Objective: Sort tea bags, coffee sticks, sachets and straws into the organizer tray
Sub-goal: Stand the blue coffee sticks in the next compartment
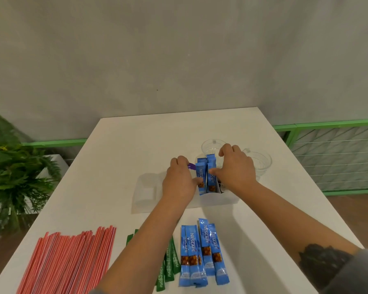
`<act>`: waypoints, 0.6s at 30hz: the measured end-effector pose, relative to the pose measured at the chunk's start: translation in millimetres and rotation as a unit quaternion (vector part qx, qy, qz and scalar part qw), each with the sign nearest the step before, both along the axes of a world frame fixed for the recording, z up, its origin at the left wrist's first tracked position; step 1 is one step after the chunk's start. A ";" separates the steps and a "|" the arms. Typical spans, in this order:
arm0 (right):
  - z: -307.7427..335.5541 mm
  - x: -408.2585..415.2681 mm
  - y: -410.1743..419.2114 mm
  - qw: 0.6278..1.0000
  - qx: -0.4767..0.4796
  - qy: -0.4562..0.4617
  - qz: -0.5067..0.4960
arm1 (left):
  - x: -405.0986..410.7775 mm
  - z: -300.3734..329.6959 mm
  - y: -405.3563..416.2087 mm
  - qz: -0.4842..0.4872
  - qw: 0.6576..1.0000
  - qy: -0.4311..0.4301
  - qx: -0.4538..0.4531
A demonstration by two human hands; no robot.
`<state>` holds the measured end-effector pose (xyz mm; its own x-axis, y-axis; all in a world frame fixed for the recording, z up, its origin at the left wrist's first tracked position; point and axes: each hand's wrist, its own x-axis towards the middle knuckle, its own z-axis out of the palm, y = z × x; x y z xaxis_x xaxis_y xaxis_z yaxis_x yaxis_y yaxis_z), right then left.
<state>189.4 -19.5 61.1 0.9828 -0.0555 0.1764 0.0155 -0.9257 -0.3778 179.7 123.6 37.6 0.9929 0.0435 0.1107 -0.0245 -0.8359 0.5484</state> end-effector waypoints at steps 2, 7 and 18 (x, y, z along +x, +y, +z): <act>1.5 -7.9 -1.7 1.000 0.025 -0.011 0.004 | -8.5 0.0 2.0 0.007 1.000 -0.017 -0.003; 4.1 -34.2 -7.1 0.996 0.079 -0.039 0.013 | -36.4 -3.2 4.7 0.012 0.999 -0.026 -0.031; -8.1 -84.3 -17.7 0.991 0.125 -0.024 0.037 | -95.5 -26.5 -14.3 0.014 0.993 0.116 -0.011</act>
<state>105.0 -37.2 53.0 0.9765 -0.0319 0.2131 0.1031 -0.7994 -0.5919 84.2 109.3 11.1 0.9899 0.0710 -0.1231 0.1280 -0.8217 0.5554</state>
